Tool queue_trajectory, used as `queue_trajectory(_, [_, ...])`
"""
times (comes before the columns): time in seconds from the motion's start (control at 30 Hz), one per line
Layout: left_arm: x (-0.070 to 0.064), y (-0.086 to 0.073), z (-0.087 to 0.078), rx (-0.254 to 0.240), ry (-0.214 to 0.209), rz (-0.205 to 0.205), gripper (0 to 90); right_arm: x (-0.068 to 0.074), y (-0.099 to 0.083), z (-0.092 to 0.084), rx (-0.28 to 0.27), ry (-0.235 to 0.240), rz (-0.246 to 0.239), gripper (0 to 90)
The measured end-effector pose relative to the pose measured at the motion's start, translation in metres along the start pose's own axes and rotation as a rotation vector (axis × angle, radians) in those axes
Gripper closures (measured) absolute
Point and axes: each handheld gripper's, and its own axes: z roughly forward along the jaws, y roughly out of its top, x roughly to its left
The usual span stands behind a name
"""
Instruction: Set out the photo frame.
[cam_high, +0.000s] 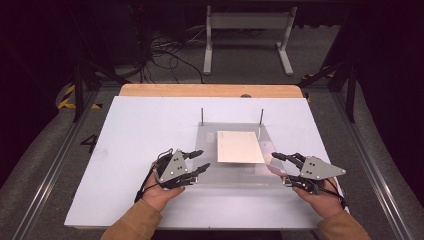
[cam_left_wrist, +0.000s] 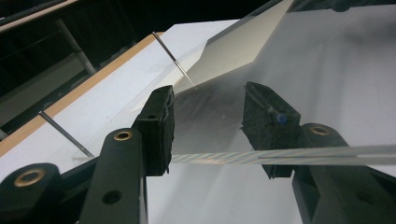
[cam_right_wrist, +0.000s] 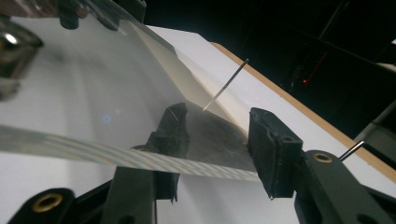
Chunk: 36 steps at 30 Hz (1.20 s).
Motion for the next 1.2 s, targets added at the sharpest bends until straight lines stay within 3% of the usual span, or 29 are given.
queue_trajectory(0.43, [-0.001, 0.007, -0.001, -0.03, 0.035, 0.032, 56.9, -0.001, 0.009, 0.0, 0.016, -0.051, -0.043, 61.3])
queue_trajectory(0.57, [-0.004, 0.019, -0.008, -0.082, 0.067, 0.047, 58.6, 0.002, 0.027, -0.008, 0.0, -0.127, -0.146, 64.3])
queue_trajectory(0.67, [-0.006, 0.033, -0.02, -0.132, 0.09, 0.074, 60.1, 0.003, 0.038, -0.015, -0.04, -0.148, -0.168, 64.6])
queue_trajectory(0.8, [-0.007, 0.044, -0.027, -0.155, 0.108, 0.097, 61.8, 0.002, 0.051, -0.022, -0.077, -0.176, -0.188, 64.6])
queue_trajectory(0.87, [-0.006, 0.055, -0.033, -0.174, 0.128, 0.121, 62.3, 0.001, 0.058, -0.025, -0.1, -0.188, -0.192, 64.7])
queue_trajectory(1.0, [-0.005, 0.063, -0.039, -0.175, 0.143, 0.132, 62.4, 0.001, 0.069, -0.028, -0.123, -0.181, -0.183, 64.6])
queue_trajectory(1.2, [-0.005, 0.069, -0.053, -0.197, 0.142, 0.104, 61.2, 0.005, 0.082, -0.031, -0.14, -0.162, -0.172, 64.7])
